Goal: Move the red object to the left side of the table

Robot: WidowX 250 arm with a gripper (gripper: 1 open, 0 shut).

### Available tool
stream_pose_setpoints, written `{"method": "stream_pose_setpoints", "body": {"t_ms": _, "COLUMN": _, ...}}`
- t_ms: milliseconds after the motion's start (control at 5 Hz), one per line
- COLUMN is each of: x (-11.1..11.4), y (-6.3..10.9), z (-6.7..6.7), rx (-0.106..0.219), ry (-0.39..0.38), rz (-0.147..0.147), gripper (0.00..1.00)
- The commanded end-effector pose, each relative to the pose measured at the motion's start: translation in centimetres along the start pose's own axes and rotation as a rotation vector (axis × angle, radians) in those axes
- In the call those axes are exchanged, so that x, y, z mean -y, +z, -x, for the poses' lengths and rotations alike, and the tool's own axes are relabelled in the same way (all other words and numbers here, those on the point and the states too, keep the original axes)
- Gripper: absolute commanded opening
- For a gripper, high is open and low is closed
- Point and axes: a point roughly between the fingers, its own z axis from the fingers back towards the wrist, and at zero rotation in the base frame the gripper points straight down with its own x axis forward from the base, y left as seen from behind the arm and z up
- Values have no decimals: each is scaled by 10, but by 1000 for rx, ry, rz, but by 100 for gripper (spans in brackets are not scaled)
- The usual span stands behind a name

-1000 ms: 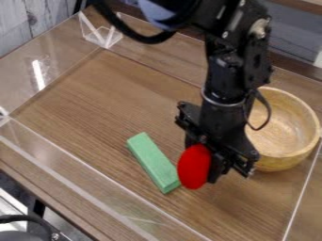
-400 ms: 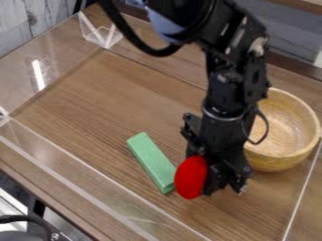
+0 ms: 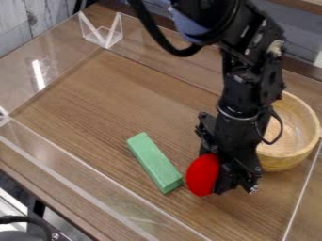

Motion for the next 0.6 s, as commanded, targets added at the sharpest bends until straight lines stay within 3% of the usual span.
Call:
{"method": "stream_pose_setpoints", "body": {"t_ms": 0, "x": -9, "y": 47, "z": -1, "rx": 75, "ry": 52, "rz": -45, "gripper": 0}}
{"method": "stream_pose_setpoints", "body": {"t_ms": 200, "x": -37, "y": 78, "z": 10, "rx": 115, "ry": 102, "rz": -85, "gripper": 0}}
{"method": "stream_pose_setpoints", "body": {"t_ms": 400, "x": -77, "y": 96, "z": 26, "rx": 135, "ry": 156, "rz": -107, "gripper": 0}}
